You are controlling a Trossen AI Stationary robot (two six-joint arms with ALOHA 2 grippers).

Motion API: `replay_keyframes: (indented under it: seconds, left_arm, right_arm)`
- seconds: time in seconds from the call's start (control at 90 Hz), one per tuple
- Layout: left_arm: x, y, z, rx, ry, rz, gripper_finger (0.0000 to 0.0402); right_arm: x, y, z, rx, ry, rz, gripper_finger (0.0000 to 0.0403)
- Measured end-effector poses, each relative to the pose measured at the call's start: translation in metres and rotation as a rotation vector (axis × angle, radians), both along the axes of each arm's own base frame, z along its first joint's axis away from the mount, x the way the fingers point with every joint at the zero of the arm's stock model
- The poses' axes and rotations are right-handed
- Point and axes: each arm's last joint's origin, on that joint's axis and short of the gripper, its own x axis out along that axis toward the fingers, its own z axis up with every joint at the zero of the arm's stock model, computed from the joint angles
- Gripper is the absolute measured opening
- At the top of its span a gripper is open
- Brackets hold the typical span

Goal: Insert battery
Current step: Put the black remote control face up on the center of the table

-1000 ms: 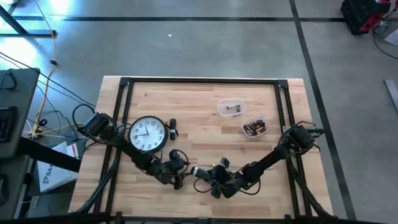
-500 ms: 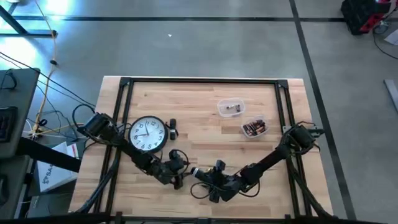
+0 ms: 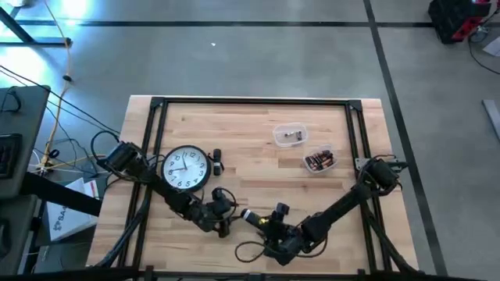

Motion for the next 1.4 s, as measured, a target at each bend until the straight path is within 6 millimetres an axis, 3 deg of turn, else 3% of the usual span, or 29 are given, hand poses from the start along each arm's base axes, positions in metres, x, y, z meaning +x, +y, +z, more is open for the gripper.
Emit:
replay_keyframes:
  seconds: [0.311,0.544,0.8,0.989,1.4]
  left_arm:
    - [0.005,0.006,-0.025,0.046,0.033,0.041,0.0211]
    - [0.007,0.004,-0.024,0.085,0.000,-0.014,0.0211]
    - [0.007,0.003,-0.024,0.084,0.004,-0.026,0.0211]
    - [0.006,0.003,-0.024,0.084,0.005,-0.028,0.0211]
    - [0.006,0.002,-0.024,0.079,0.005,-0.029,0.0211]
  right_arm:
    - [0.000,-0.003,-0.016,0.038,0.057,-0.047,0.0095]
    - [0.004,-0.003,-0.027,0.049,0.072,-0.042,0.0008]
    - [0.001,-0.006,-0.013,0.020,0.043,-0.062,0.0001]
    - [0.003,0.006,-0.003,0.107,0.011,0.042,0.0000]
    - [0.016,0.008,-0.031,0.153,0.024,0.073,0.0000]
